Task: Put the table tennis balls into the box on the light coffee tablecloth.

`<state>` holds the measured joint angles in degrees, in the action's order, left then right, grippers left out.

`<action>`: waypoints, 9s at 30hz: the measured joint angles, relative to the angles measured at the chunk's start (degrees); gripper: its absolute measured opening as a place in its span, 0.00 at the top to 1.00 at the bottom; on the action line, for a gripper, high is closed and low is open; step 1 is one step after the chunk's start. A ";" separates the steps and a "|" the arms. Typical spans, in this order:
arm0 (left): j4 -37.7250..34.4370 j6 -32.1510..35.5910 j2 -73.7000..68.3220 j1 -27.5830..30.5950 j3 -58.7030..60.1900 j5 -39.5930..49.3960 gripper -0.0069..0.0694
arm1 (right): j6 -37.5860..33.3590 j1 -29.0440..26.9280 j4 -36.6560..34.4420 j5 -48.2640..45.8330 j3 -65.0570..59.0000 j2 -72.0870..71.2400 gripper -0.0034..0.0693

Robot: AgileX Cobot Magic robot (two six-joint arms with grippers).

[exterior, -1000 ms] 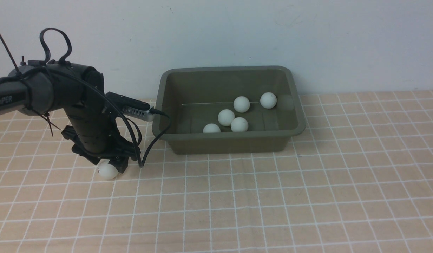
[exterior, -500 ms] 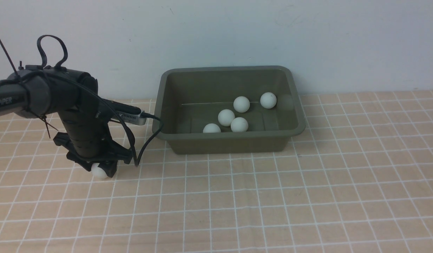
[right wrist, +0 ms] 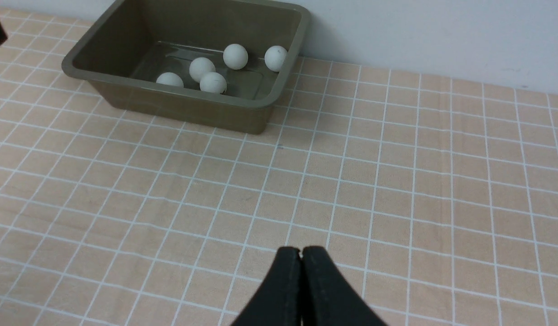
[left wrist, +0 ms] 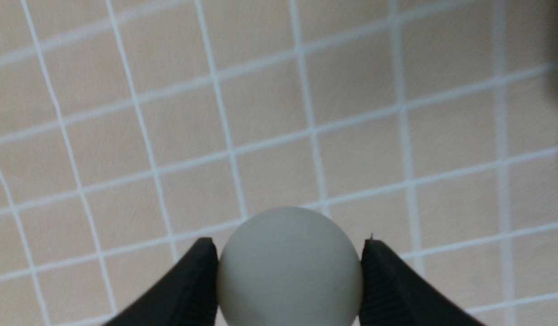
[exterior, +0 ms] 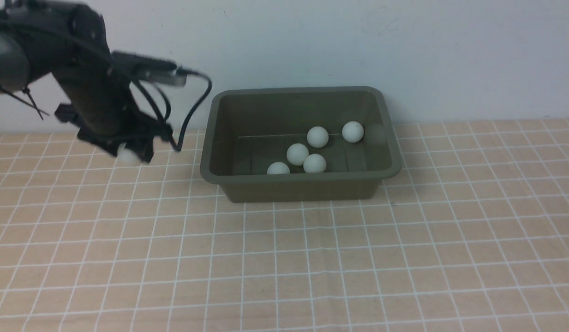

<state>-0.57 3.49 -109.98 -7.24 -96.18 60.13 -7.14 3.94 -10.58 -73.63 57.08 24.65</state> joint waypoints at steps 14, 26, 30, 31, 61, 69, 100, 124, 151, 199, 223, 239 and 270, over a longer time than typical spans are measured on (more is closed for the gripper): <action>-17.97 5.72 -10.34 -12.89 -7.90 -12.70 0.49 | -0.04 0.00 0.17 0.00 0.00 0.00 0.98; -17.97 5.72 -13.86 -13.02 -7.90 -14.58 0.46 | -0.17 0.00 0.12 0.00 0.00 0.00 0.98; -18.03 5.72 -13.86 -13.02 -7.90 -15.25 0.39 | -0.17 0.00 -0.05 0.00 0.00 0.00 0.98; -18.03 5.72 -13.86 -13.02 -7.90 -15.40 0.37 | -0.17 0.00 -0.05 0.00 0.00 0.00 0.98; -9.73 7.31 34.61 -13.02 15.85 -10.95 1.00 | 2.78 9.60 19.22 11.72 -5.15 -5.09 0.98; -9.61 9.31 51.58 -13.02 39.02 -16.31 1.00 | 2.82 9.60 17.80 19.16 -18.73 -6.63 0.98; -18.05 9.32 68.88 -13.02 62.48 -22.69 1.00 | 2.89 9.60 11.53 25.68 -27.05 -6.63 0.98; 0.96 13.65 101.70 6.21 84.58 -31.00 1.00 | 2.95 9.60 11.59 25.24 -27.05 -6.63 0.98; 0.57 -0.37 110.69 8.11 97.70 -38.01 1.00 | 2.95 9.60 11.71 24.70 -27.05 -6.63 0.98; 0.57 -0.37 110.69 8.11 97.70 -37.84 1.00 | 9.36 -4.77 14.06 48.92 -57.30 -24.85 0.98; 0.57 -0.37 110.69 8.11 97.70 -37.84 1.00 | 9.64 -4.82 14.11 48.29 -57.35 -24.85 0.98; 0.57 -0.37 110.69 8.11 97.70 -37.84 1.00 | 9.75 -4.82 14.11 48.29 -57.35 -24.85 0.98; 0.57 -0.81 110.69 8.11 97.70 -37.84 1.00 | 9.35 -4.82 14.11 48.29 -57.35 -24.85 0.98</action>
<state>0.00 2.68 0.71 0.87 1.52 22.29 2.22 -0.88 3.53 -25.33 -0.27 -0.20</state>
